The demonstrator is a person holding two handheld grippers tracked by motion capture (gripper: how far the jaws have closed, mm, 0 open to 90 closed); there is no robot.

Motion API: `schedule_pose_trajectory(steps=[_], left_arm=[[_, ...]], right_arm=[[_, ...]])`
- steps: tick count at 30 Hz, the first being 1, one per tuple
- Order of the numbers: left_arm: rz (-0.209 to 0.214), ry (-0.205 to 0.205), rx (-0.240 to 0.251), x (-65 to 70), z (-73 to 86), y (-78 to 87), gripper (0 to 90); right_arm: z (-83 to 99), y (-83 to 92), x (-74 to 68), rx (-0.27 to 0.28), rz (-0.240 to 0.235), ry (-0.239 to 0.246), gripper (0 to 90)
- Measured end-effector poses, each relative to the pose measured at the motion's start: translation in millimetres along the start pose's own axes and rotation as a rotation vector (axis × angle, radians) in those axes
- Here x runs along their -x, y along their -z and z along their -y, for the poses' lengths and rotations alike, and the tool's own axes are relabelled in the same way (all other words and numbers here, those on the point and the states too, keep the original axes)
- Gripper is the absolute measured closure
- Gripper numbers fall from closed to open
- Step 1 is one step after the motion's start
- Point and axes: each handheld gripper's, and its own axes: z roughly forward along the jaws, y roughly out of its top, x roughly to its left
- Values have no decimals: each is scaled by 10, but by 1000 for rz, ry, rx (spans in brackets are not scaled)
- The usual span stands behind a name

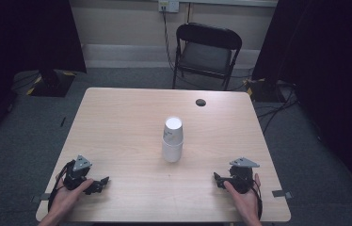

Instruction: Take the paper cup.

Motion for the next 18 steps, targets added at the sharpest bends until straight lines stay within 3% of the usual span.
schedule_pose_trajectory(steps=[12, 18], left_arm=[[1, 0, 0, 0, -2, -1, 0], [1, 0, 0, 0, -2, -2, 0]], right_arm=[[-1, 5, -22, 4, 18, -21, 121], [-19, 46, -66, 21, -37, -21, 175]])
